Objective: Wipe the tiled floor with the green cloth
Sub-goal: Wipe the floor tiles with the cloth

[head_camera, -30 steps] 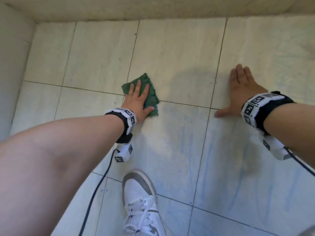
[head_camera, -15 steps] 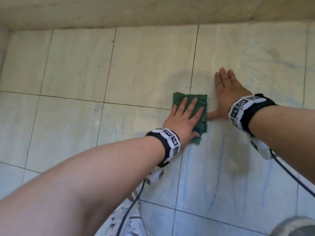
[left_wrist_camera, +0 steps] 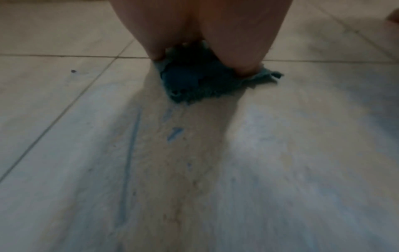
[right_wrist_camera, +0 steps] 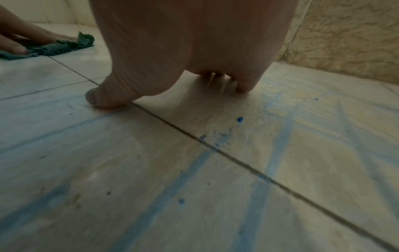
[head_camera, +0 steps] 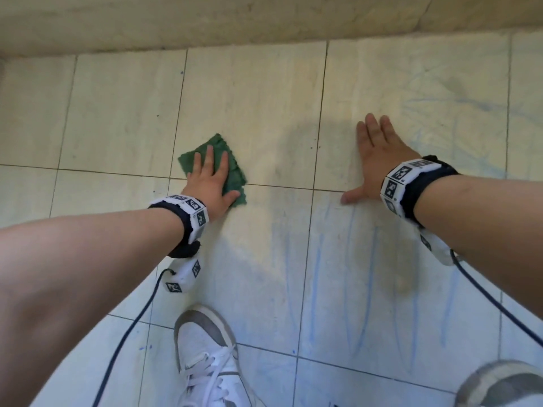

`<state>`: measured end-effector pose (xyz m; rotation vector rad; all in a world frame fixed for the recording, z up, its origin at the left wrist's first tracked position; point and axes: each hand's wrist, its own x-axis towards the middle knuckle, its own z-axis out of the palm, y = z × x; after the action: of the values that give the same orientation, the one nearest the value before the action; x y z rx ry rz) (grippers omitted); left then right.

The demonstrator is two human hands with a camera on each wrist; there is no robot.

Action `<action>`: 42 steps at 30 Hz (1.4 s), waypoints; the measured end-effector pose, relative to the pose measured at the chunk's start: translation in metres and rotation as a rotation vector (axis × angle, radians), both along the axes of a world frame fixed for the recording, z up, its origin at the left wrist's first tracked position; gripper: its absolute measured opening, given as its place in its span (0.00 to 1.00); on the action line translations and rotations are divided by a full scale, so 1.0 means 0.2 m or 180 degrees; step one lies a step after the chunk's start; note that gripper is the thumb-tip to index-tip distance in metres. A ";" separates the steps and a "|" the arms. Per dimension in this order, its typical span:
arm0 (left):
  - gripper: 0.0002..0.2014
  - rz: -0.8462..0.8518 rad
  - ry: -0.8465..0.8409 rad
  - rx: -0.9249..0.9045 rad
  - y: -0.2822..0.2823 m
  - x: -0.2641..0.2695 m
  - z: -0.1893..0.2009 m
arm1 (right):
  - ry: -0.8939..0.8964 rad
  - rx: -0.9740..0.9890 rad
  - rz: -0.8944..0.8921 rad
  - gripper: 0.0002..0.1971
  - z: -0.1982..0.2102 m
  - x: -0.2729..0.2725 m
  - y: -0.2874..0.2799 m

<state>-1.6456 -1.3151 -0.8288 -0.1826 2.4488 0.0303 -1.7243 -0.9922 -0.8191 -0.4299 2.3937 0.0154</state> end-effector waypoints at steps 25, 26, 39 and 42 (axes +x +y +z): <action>0.45 -0.0231 -0.0056 -0.0031 0.13 -0.01 0.00 | -0.0065 0.0084 0.0021 0.73 -0.02 0.01 0.08; 0.45 -0.0279 -0.0056 -0.0028 0.17 0.00 0.00 | -0.0070 0.0072 0.0026 0.73 -0.01 0.01 0.08; 0.44 -0.1487 -0.0069 0.0431 0.97 0.18 -0.05 | -0.0100 -0.0056 -0.0003 0.70 -0.04 -0.01 0.17; 0.44 -0.1338 -0.0006 0.0407 0.86 0.09 -0.05 | -0.0114 0.0005 -0.0066 0.70 -0.04 0.00 0.20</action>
<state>-1.6276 -1.1435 -0.8379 0.3879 2.4257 0.0017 -1.7235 -0.9531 -0.8271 -0.4012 2.3627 0.0005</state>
